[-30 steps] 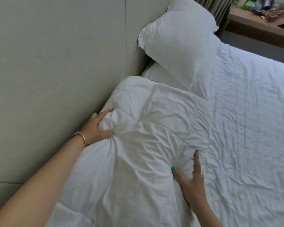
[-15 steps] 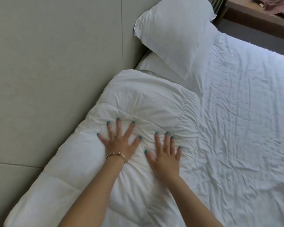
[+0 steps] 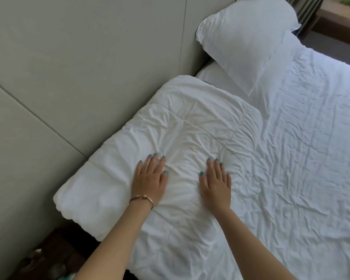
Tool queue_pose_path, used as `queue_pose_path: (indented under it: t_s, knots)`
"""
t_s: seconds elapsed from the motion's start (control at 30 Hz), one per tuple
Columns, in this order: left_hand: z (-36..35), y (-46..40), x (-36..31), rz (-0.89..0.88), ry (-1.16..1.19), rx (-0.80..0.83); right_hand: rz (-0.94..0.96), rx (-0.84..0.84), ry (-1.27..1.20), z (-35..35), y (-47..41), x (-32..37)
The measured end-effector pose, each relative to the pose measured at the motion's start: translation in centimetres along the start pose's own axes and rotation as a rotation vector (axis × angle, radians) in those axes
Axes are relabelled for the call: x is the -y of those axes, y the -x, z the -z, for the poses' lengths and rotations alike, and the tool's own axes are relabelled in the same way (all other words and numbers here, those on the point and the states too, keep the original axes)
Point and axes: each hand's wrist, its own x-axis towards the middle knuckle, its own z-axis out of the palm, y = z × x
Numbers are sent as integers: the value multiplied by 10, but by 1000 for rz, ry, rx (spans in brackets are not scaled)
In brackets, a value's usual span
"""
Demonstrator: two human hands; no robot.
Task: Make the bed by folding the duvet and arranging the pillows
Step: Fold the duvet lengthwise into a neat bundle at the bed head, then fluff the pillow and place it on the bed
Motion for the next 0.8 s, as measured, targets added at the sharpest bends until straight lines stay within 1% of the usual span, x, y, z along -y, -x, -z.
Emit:
queue_pose_path:
  t_s: [0.1, 0.13, 0.17, 0.27, 0.33, 0.37, 0.43, 0.47, 0.53, 0.6, 0.7, 0.8]
  knots:
    - [-8, 47, -1, 76, 35, -52, -25, 42, -104, 2, 20, -3]
    - [-10, 63, -4, 117, 38, -74, -14, 52, -108, 2, 29, -4]
    - [-13, 81, -8, 164, 48, -63, 10, 65, -99, 1, 41, -6]
    - [-33, 139, -30, 323, 54, 33, 126, 182, -38, -5, 89, -18]
    - [-47, 175, -46, 381, 23, 129, 220, 287, 67, -10, 121, -34]
    - [-53, 189, -50, 391, -27, 147, 253, 334, 121, -11, 134, -44]
    - [-56, 205, -53, 373, -126, 234, 274, 418, 189, -10, 153, -63]
    - [-52, 207, -54, 367, -147, 286, 269, 457, 191, -7, 158, -71]
    - [-40, 202, -59, 373, -152, 313, 246, 535, 124, 0, 163, -80]
    - [-29, 193, -66, 389, -70, 289, 220, 583, 5, 9, 163, -85]
    - [-15, 179, -78, 395, 61, 180, 155, 599, -104, 20, 160, -86]
    - [-4, 163, -89, 358, 79, 136, 78, 570, -183, 32, 152, -81]
